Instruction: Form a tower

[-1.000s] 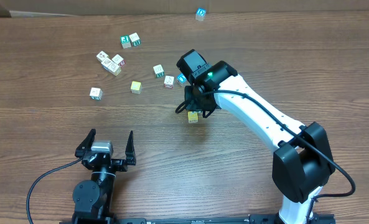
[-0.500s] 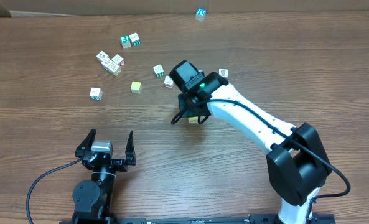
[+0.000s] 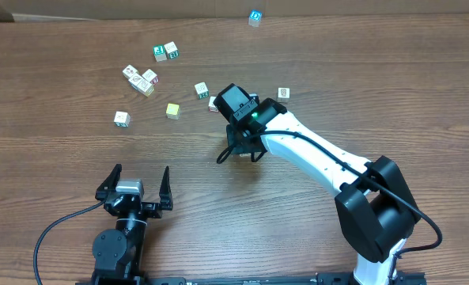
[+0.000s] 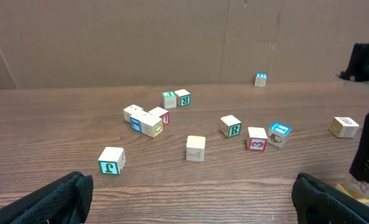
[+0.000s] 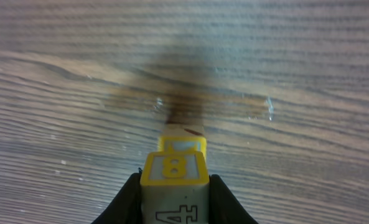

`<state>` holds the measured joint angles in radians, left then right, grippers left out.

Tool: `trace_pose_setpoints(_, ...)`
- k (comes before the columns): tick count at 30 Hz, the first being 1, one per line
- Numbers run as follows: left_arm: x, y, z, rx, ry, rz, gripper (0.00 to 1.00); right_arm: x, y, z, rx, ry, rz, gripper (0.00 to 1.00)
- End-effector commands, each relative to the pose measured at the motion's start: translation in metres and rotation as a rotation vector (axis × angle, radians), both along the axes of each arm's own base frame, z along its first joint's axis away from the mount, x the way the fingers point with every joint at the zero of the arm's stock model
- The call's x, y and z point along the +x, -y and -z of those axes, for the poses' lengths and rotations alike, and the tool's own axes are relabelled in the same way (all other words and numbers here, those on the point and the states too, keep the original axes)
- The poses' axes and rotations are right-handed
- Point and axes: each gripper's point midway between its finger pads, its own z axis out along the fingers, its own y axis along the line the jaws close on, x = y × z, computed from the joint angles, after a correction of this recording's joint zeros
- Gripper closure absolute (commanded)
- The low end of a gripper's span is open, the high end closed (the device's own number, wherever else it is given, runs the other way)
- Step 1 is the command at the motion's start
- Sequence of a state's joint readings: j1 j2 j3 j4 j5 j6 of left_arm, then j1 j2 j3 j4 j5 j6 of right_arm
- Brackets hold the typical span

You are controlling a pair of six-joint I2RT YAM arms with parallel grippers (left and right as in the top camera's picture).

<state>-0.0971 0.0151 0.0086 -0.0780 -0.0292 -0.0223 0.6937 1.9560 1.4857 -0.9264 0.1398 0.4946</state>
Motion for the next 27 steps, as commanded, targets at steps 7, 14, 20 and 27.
trace_pose_setpoints(7,0.000,0.000,-0.001,0.014,0.011,0.006,0.00,0.005,0.003,0.002,-0.015,0.022,0.014,0.80)
trace_pose_setpoints(14,0.000,0.000,-0.001,0.014,0.011,0.006,0.00,0.005,0.003,0.017,-0.034,-0.001,0.015,0.80)
trace_pose_setpoints(20,0.000,0.000,-0.001,0.014,0.011,0.006,0.00,0.010,0.004,0.020,-0.046,0.020,0.027,0.80)
trace_pose_setpoints(27,0.000,0.000,-0.001,0.014,0.011,0.006,0.00,0.010,0.004,0.020,-0.043,0.020,0.046,0.80)
